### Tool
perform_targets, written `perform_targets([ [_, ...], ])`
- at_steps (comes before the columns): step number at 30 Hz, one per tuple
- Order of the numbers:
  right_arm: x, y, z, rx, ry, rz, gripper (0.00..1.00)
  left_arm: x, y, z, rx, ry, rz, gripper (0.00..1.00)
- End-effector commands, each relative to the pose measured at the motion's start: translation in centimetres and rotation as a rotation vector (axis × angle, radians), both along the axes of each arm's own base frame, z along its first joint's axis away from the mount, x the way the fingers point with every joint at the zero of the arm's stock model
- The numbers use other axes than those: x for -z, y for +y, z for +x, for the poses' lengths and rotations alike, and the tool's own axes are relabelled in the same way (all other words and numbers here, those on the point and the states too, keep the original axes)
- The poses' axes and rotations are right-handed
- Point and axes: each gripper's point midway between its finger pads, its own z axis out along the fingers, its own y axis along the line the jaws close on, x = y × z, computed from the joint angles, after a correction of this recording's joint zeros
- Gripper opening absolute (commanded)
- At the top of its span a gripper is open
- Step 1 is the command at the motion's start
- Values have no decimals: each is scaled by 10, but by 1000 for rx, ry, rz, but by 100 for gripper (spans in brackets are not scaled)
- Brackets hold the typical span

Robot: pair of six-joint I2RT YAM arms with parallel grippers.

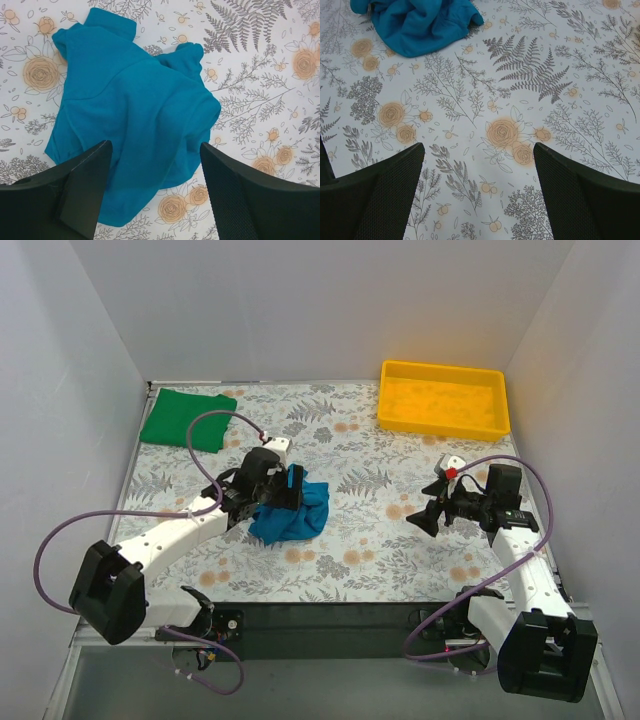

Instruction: Fold and stack the t-shirts

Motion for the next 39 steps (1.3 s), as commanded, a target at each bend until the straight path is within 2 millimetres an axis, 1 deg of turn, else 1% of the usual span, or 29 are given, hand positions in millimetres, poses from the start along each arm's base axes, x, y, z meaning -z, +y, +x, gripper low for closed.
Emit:
perform_targets([
  [1, -12, 6, -1, -39, -23, 44, 96, -9, 7, 7, -12, -15, 53, 69],
  [3, -13, 6, -1, -40, -21, 45, 95, -2, 2, 4, 16, 12, 51, 68],
  [4, -12, 6, 0, -38, -16, 45, 95, 7, 1, 4, 25, 35, 64, 66],
  [6, -11, 6, 0, -37, -12, 44, 95, 13, -1, 6, 28, 52, 77, 63],
  [7, -10, 6, -1, -37, -8, 45, 95, 21, -1, 8, 30, 68, 95, 54],
  [9, -10, 6, -2, -38, -5, 46, 95, 21, -4, 13, 27, 69, 100, 40],
  [10, -10, 6, -1, -39, -9, 45, 95, 26, -4, 14, 27, 80, 108, 26],
  [12, -9, 5, -1, -38, -7, 44, 95, 19, -8, 19, 28, 65, 98, 0],
  [13, -9, 5, -2, -39, -5, 44, 95, 15, -9, 21, 25, 56, 93, 0],
  [14, -8, 6, -3, -42, 0, 45, 95, 3, -11, 23, 29, 32, 71, 0],
  [16, -8, 7, -5, -61, -10, 44, 95, -29, -24, 21, 69, -1, -7, 0],
  [17, -8, 10, -11, -86, 3, 61, 95, -47, -26, 20, 74, -30, -43, 0],
  [18, -9, 13, -15, -106, 5, 72, 95, -81, -32, 16, 95, -79, -118, 0],
  [19, -9, 15, -16, -136, -11, 67, 95, -101, -37, 9, 132, -103, -169, 0],
  [20, -7, 22, -22, -173, 4, 61, 94, -116, -39, 5, 153, -127, -202, 0],
  [21, -5, 25, -22, -193, 1, 40, 94, -136, -40, -1, 179, -162, -241, 0],
  [22, 1, 29, -20, -212, 12, 9, 93, -147, -42, -6, 203, -178, -262, 0],
  [23, -4, 37, -16, -246, -11, -28, 93, -154, -47, -13, 247, -178, -290, 0],
  [24, 1, 46, -17, -279, -12, -97, 92, -157, -48, -18, 263, -175, -299, 0],
  [26, -2, 58, -10, -314, -16, -146, 91, -165, -48, -24, 282, -177, -317, 0],
  [27, -20, 71, -3, -342, -64, -161, 91, -164, -47, -26, 285, -170, -316, 0],
  [29, -30, 85, 2, -372, -54, -155, 91, -172, -46, -32, 287, -177, -337, 0],
  [30, -49, 96, 8, -395, -95, -142, 91, -177, -47, -34, 297, -182, -352, 0],
  [31, -49, 102, 12, -402, -70, -132, 90, -185, -47, -38, 303, -194, -372, 0],
  [32, -63, 112, 17, -416, -92, -115, 89, -191, -47, -40, 309, -204, -386, 0],
  [33, -61, 117, 21, -413, -51, -99, 88, -196, -49, -43, 323, -205, -400, 0],
  [35, -70, 128, 29, -415, -54, -76, 86, -206, -49, -45, 333, -219, -418, 0],
  [37, -77, 137, 36, -401, -13, -43, 86, -213, -50, -47, 343, -227, -429, 0],
  [39, -82, 148, 30, -430, 31, -6, 85, -216, -51, -48, 349, -228, -434, 0],
])
